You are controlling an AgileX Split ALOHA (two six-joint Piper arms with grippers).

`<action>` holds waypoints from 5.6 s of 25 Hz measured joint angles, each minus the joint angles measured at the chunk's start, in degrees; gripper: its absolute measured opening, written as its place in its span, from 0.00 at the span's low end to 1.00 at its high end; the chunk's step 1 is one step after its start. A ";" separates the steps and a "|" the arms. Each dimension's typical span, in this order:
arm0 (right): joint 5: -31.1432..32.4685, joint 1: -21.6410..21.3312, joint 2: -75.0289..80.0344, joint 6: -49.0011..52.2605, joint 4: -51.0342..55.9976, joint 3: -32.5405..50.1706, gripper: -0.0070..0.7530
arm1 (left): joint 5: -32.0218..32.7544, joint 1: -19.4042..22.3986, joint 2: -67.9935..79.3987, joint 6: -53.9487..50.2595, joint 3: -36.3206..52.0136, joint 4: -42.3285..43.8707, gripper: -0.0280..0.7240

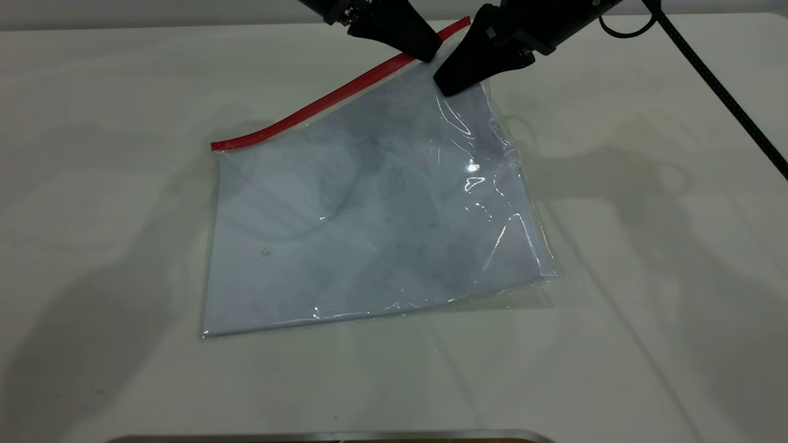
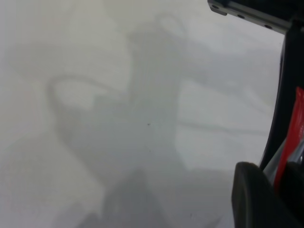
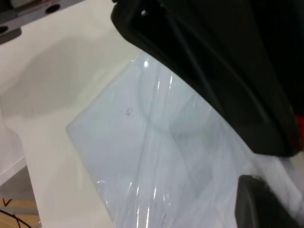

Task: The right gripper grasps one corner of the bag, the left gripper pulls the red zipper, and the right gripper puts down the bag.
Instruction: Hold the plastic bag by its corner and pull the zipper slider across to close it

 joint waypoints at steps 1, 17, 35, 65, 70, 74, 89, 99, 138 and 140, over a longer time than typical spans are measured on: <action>0.05 -0.21 0.00 0.00 0.00 0.00 0.05 | -0.23 0.00 0.00 0.00 0.00 -0.13 0.22; 0.55 -3.49 -2.50 -1.81 0.46 0.05 0.05 | -3.29 -0.16 -0.36 1.52 -0.17 -1.62 0.19; 4.16 -7.78 -3.37 -4.77 6.74 0.05 0.05 | -4.67 5.20 -0.36 0.46 -0.30 5.04 0.19; 3.31 -9.31 -3.85 -6.62 10.31 0.05 0.05 | -6.04 12.45 -0.07 -13.66 -0.30 27.17 0.20; 3.83 -9.31 -3.85 -6.62 10.31 0.05 0.05 | -8.34 12.45 -1.25 -8.31 -0.30 19.52 0.26; 4.62 -9.31 -3.85 -6.62 10.31 0.05 0.05 | -9.33 12.45 -2.00 -3.70 -0.30 14.82 0.35; 6.61 -9.38 -3.85 -6.62 10.31 0.05 0.05 | -8.75 12.45 1.22 3.30 -0.30 4.38 0.50; 6.72 -9.38 -3.85 -6.62 10.31 0.05 0.05 | -8.63 12.45 2.98 6.94 -0.30 -0.02 0.48; 7.33 -8.88 -3.85 -7.60 12.68 0.05 0.05 | -12.84 12.96 4.42 0.01 -0.55 13.38 0.11; 7.33 -8.88 -3.85 -7.66 12.87 0.05 0.05 | -12.88 13.57 4.42 -1.29 -0.55 14.75 0.11</action>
